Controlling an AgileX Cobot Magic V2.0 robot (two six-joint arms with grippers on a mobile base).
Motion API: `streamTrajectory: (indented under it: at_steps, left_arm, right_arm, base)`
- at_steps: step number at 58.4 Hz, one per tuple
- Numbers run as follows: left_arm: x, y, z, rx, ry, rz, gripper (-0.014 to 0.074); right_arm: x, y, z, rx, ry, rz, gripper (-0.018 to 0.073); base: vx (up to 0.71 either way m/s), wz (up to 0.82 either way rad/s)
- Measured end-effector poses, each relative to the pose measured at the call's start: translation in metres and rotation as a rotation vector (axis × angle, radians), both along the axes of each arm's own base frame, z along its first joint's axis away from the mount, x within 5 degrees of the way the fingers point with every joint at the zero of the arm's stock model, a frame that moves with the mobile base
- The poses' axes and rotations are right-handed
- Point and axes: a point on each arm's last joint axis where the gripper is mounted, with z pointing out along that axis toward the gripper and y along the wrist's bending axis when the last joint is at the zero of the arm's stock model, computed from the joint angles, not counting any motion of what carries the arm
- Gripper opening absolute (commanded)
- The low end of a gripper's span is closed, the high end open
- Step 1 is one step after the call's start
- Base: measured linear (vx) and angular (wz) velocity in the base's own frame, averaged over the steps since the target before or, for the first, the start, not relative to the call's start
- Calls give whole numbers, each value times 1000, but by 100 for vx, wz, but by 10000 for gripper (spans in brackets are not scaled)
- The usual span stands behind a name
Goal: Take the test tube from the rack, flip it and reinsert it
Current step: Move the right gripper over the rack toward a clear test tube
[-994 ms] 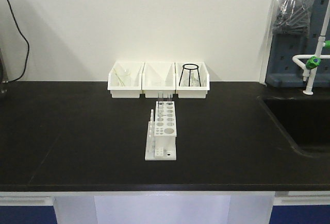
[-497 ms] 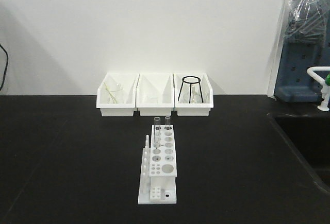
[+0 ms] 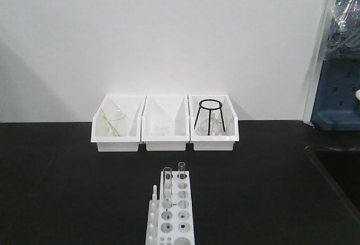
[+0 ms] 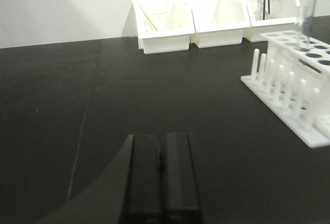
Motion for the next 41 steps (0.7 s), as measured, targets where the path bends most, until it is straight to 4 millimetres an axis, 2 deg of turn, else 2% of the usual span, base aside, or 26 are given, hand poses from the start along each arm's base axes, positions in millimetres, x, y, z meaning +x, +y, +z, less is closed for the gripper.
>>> streamTrajectory:
  at_steps: [19, 41]
  left_arm:
    - [0, 0, 0, 0, 0, 0, -6]
    - [0, 0, 0, 0, 0, 0, -6]
  right_arm:
    - [0, 0, 0, 0, 0, 0, -11]
    - [0, 0, 0, 0, 0, 0, -11]
  base:
    - [21, 0]
    - [5, -2]
